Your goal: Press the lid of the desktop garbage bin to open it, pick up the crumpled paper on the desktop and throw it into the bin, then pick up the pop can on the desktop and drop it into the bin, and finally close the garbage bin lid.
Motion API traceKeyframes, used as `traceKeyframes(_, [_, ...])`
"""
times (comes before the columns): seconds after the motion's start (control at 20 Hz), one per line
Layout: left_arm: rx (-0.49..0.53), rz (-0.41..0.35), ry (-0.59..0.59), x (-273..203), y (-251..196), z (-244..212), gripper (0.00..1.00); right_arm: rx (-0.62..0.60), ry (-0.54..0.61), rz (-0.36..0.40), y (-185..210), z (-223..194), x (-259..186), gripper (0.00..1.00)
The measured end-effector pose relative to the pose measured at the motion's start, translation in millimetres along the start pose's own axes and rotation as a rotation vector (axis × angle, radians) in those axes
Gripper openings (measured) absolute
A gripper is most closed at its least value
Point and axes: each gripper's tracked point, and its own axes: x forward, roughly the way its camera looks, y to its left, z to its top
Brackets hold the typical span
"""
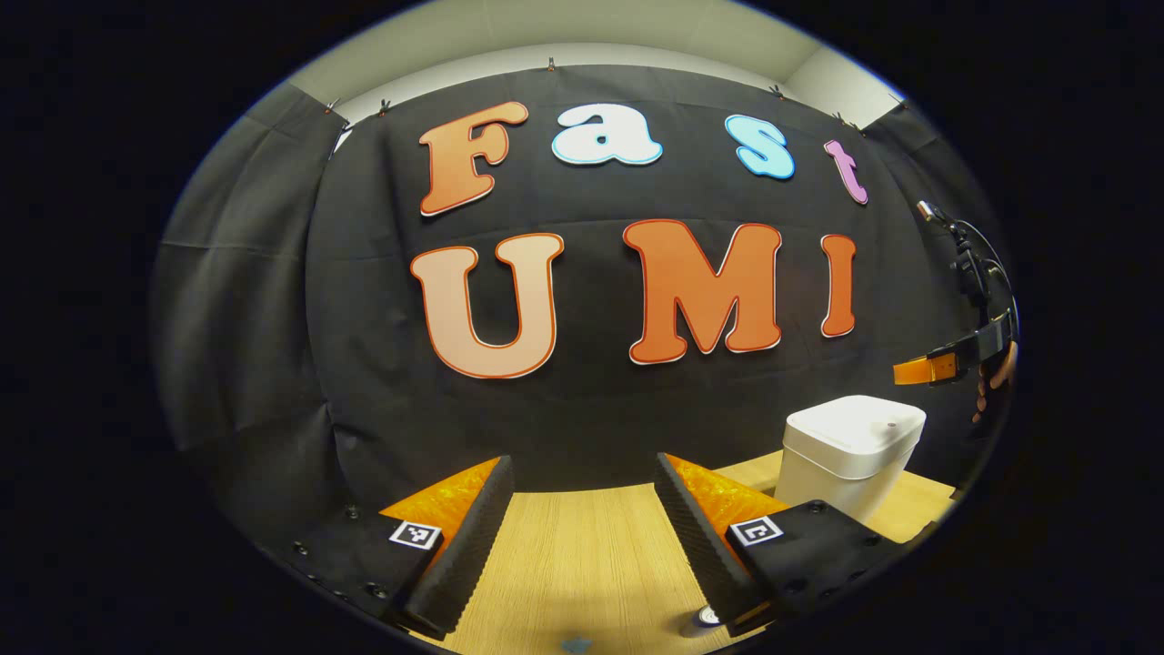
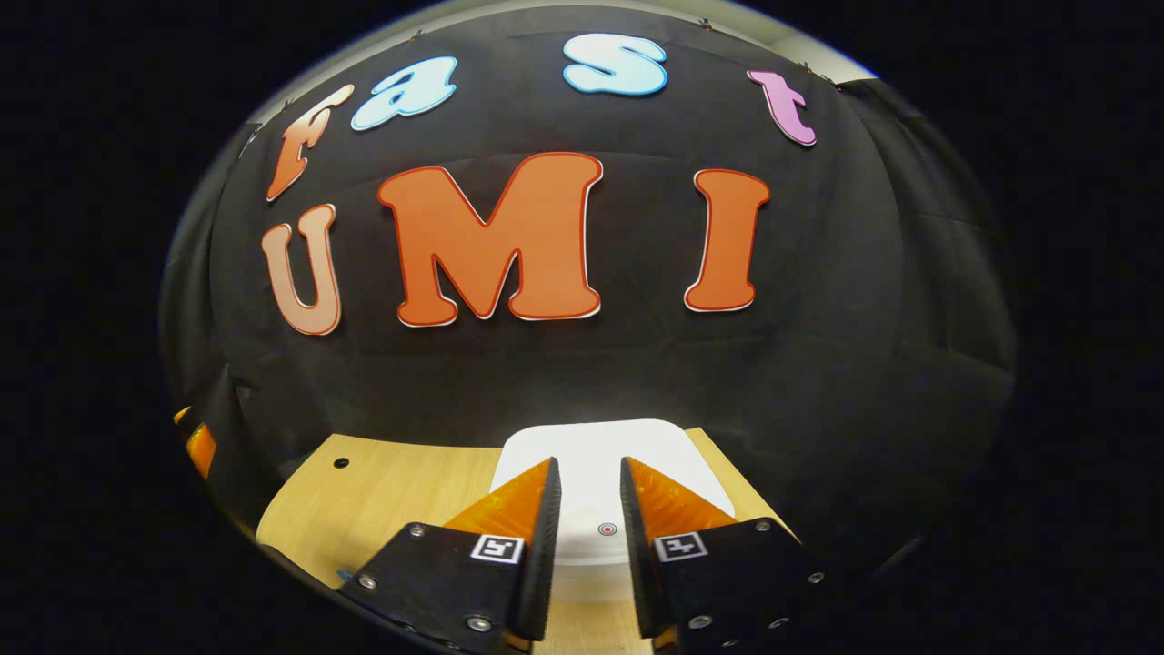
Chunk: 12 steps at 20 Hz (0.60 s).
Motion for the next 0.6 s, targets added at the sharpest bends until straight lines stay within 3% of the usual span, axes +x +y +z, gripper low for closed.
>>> traceKeyframes(0.25, [0.008, 0.014, 0.029, -6.7, 0.4, -8.7, 0.99, -0.013, 0.023, 0.005, -1.3, -5.8, 12.2, 0.04])
traceKeyframes(0.6, [0.012, 0.058, 0.049, -12.8, 8.0, -13.9, 0.99, -0.006, 0.042, 0.015, -7.0, -10.9, 26.0, 0.01])
